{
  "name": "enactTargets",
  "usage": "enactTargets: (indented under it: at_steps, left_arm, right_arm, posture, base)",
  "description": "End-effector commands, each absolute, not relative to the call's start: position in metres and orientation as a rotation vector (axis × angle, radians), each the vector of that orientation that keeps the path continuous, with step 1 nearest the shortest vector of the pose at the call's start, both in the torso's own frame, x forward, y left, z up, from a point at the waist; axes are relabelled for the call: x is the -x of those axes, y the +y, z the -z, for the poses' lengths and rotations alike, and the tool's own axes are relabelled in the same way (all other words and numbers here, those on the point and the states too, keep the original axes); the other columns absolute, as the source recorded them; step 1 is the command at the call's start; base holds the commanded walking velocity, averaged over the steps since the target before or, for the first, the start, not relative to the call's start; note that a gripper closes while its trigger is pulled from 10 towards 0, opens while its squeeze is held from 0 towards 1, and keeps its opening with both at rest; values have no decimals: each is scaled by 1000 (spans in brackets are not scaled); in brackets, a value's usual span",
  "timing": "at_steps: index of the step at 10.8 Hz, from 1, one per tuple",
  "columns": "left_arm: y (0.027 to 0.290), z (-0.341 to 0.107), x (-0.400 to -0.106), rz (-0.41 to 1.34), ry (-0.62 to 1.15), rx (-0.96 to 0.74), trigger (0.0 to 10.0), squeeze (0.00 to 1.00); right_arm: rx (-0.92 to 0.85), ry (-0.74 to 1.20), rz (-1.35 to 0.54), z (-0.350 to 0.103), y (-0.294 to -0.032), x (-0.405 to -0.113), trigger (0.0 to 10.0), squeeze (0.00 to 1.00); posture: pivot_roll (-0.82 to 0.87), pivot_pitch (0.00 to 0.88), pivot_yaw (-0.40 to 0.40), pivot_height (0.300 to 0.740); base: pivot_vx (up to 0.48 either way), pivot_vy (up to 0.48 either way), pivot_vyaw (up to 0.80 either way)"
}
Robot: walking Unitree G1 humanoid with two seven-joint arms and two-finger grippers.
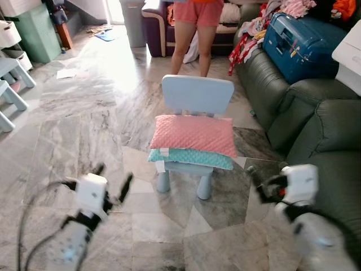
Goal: Move the pillow to the sofa
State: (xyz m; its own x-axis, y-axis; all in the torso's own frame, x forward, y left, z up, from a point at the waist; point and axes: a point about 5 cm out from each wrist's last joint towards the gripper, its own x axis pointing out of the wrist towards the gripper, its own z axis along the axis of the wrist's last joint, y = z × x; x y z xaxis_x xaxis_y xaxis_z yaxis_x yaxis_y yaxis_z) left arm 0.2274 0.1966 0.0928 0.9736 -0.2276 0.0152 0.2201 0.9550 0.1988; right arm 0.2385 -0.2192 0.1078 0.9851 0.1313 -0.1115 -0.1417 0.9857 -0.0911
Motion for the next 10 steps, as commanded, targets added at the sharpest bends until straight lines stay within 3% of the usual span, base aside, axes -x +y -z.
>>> enactTargets:
  at_steps: [1, 3, 4, 5, 7, 9, 10]
  left_arm:
    - [207, -102, -227, 176, -70, -240, 10000, 0]
    - [219, -123, -237, 58, -170, -308, 10000, 0]
    - [211, -143, -248, 69, -225, -224, 10000, 129]
    - [205, -158, -252, 60, -286, -205, 10000, 1000]
    - [201, -171, -255, 52, -346, -227, 10000, 1000]
    - [203, -160, -255, 39, -284, -237, 10000, 1000]
    - [205, -133, -253, 30, -147, -202, 10000, 647]
  right_arm:
    - [118, 90, -109, -119, -232, -234, 10000, 0]
    - [108, -21, -23, -147, -236, -245, 10000, 0]
    - [32, -79, -44, -163, -223, -252, 10000, 176]
    - [6, -115, -48, -174, -215, -256, 10000, 1000]
    - [75, -193, -4, -196, -215, -263, 10000, 1000]
    - [49, -139, -22, -188, -215, -262, 10000, 1000]
    - [48, -64, -51, -172, -210, -259, 10000, 1000]
  posture:
    - [-183, 50, -4, 740]
    - [-203, 40, 0, 740]
    - [-204, 37, 0, 740]
    - [-204, 34, 4, 740]
    - [-209, 37, 5, 740]
    - [-210, 42, 2, 740]
    - [-212, 45, 0, 740]
  base:
    - [0, 0, 0]
    - [0, 0, 0]
    - [0, 0, 0]
    - [0, 0, 0]
    - [0, 0, 0]
    - [0, 0, 0]
    - [0, 0, 0]
